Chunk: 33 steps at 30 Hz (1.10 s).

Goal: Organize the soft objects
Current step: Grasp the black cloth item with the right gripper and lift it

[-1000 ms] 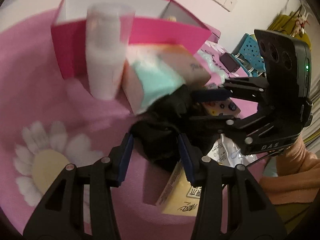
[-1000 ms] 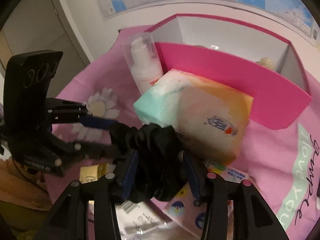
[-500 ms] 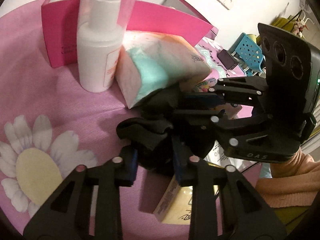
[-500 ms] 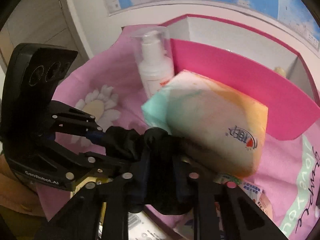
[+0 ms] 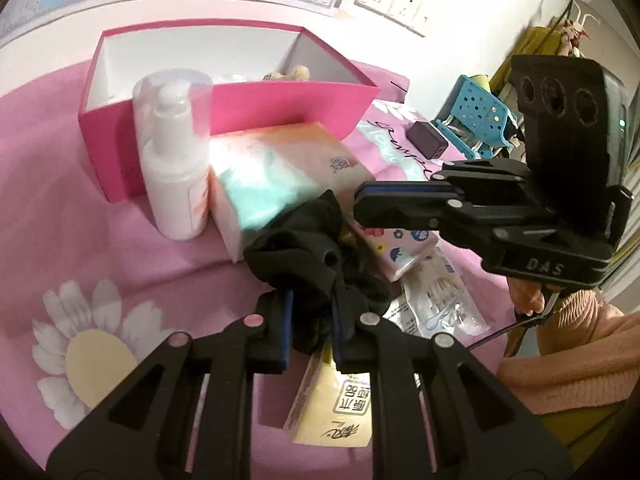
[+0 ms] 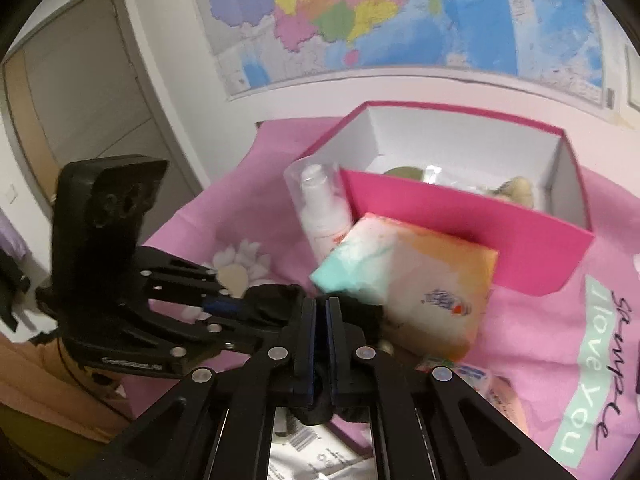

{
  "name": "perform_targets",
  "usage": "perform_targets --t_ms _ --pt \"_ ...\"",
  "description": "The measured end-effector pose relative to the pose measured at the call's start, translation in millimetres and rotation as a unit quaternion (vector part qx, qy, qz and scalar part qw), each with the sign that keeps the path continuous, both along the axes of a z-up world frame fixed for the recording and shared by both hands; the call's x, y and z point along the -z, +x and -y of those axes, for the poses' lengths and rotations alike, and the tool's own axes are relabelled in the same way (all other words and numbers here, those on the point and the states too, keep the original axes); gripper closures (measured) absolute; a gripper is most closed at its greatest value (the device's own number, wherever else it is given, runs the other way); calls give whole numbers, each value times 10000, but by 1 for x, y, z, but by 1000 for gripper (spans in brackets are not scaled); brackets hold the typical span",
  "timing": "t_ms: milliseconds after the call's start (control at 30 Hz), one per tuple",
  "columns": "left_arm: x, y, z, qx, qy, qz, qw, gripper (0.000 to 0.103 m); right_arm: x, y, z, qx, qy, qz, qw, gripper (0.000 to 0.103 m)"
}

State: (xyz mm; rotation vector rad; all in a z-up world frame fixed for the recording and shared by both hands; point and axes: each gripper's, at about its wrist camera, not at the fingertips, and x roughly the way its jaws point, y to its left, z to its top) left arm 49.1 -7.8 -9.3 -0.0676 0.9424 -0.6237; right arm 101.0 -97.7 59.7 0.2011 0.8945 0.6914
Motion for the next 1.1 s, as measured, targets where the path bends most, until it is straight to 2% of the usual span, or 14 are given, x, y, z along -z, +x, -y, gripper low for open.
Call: perform_targets --t_ms 33,100,133,167,333,433,500,567,667,833,967,1100 --pt "2 0 1 -5 44 4 10000 86 5 2 0 18 -6 -109 9999 97" --pt "7 3 1 -65 148 -38 9999 86 19 7 2 41 -70 -452 9989 84" --pt "11 4 2 -72 152 -90 9998 86 23 8 4 63 -67 -548 9985 64" --pt "13 5 1 -94 165 -129 9997 86 28 8 3 60 -26 -634 9980 55" --pt "30 9 -2 -171 270 -311 9990 86 42 17 -16 -95 -157 -816 9965 54" --pt "38 11 -5 -201 220 -431 9986 86 47 20 -28 -72 -336 -813 9961 56" --pt "41 11 -7 -216 197 -440 9986 86 48 19 -33 -76 -501 -680 9964 74" --pt "40 11 -7 -213 138 -450 9987 86 47 18 -32 -90 -440 -644 9969 93" --pt "34 8 -10 -197 91 -384 9990 86 42 14 -30 -114 -426 -532 9976 97" --pt "14 -1 -21 -115 -35 -125 9998 86 18 5 -14 11 -167 -288 9994 99" --pt "-15 -9 -16 -37 -120 221 9997 86 -6 2 -3 136 171 -40 9998 100" --pt "-44 -12 -10 37 -116 608 9981 87 -40 -2 11 297 373 390 9981 100"
